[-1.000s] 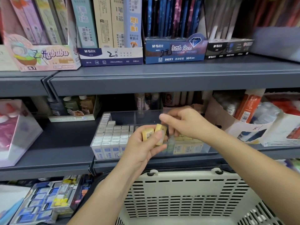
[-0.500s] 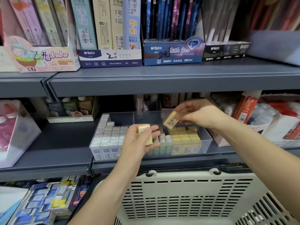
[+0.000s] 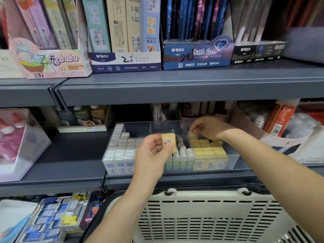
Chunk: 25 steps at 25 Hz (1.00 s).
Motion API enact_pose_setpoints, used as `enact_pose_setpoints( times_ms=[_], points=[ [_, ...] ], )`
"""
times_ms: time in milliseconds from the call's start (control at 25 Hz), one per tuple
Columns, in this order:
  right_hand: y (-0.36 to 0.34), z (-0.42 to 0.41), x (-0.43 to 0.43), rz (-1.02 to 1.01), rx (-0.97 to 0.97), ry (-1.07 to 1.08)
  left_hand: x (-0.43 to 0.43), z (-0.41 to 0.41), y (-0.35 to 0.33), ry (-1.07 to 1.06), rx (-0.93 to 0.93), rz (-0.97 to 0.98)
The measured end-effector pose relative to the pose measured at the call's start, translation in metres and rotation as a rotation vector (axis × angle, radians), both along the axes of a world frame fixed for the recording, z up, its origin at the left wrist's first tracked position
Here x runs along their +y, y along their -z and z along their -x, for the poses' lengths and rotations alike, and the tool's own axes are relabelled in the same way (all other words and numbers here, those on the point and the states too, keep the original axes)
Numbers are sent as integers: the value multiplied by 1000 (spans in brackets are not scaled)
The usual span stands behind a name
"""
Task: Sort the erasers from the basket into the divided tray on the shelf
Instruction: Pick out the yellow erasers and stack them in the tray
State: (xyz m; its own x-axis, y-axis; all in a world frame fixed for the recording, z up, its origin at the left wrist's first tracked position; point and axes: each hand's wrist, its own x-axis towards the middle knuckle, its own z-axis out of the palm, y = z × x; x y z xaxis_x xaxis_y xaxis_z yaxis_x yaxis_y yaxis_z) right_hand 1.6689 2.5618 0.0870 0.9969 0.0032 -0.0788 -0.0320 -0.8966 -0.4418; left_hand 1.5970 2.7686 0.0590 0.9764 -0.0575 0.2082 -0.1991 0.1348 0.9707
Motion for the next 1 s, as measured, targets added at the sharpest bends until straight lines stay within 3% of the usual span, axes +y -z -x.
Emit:
enact_pose_setpoints(
  times_ms=[160,240,320,400,440,560,680,760,880,1000],
  points=[
    [-1,0,5,116,28,-59,-1,1,-2,22,24,-23],
    [-8,8,11,94,-64,-5,0,1,-2,23,33,-24],
    [-20,23,20,-105,-169,25,0,1,-2,24,28,-18],
    [-32,47,34,-366,-174,-110,-1,2,-2,46,9,-20],
    [-35,57,40,-394,-162,-204,-2,2,-2,70,1,-29],
    [-35,74,48,-185,-167,-363,-4,7,-4,142,-16,-85],
    [-40,68,35,-235,-189,-268,-2,8,-2,27,-123,-317],
    [-44,52,18,-320,-199,-68,2,9,0,-51,-224,-541],
    [-39,22,-6,-25,-278,97,6,6,6,-122,-374,-771],
    [-15,3,-7,14,-242,51,8,2,13,-142,-408,-903]
  ],
)
